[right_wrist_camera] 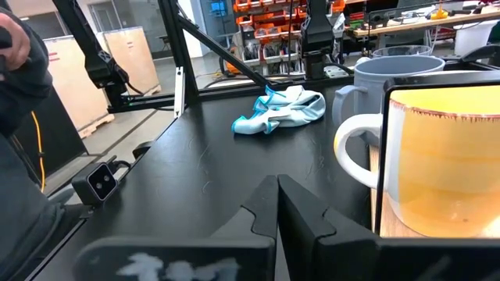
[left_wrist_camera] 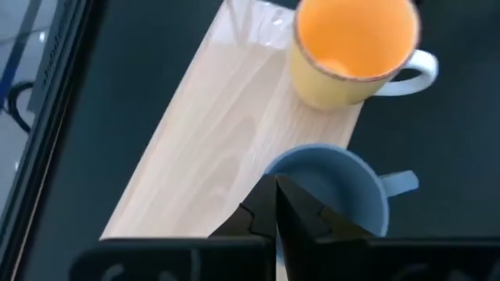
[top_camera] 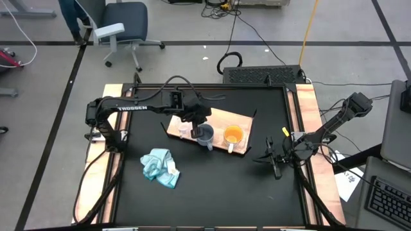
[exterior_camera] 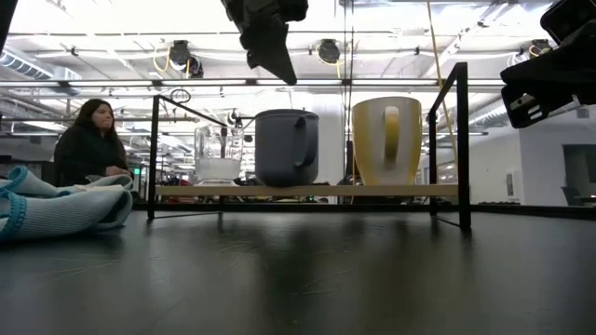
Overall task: Stack small to large cups/mugs on shelf
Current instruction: Adjust the mugs on the shelf
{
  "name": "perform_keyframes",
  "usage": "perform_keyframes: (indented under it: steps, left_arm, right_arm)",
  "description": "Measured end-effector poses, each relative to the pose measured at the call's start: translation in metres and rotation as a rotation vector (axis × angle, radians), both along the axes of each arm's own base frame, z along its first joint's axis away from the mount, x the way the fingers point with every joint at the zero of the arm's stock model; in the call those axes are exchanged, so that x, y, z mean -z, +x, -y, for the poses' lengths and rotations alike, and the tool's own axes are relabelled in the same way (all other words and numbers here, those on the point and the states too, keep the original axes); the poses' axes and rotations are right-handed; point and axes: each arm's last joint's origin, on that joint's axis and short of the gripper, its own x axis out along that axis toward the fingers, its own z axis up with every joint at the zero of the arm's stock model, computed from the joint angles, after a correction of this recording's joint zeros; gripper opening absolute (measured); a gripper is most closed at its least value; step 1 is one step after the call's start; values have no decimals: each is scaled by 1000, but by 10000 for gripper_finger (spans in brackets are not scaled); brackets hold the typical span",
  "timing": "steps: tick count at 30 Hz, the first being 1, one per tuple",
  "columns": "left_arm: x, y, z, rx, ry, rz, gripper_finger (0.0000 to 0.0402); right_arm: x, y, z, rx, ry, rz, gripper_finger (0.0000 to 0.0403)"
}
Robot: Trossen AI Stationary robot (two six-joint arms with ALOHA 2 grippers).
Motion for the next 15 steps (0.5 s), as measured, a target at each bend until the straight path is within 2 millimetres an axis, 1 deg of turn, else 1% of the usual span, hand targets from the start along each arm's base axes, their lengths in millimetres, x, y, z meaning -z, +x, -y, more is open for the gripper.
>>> perform_keyframes:
  steps: [3, 5, 9, 12, 15]
  left_arm:
    - [11, 3, -5, -19, -36, -56, 5]
    - [27, 5, -7, -16, -55, -142, 8]
    - [47, 14, -8, 7, -50, -210, 9]
    - [55, 19, -8, 32, -38, -227, 10]
    - [57, 19, -10, 32, -33, -231, 10]
  right_arm:
    - [0, 0, 0, 0, -1, 0, 0]
    - [0, 0, 0, -1, -2, 0, 0]
    - [0, 0, 0, 0, -4, -3, 0]
    - [0, 0, 0, 0, -3, -3, 0]
    - [1, 0, 0, 0, -5, -6, 0]
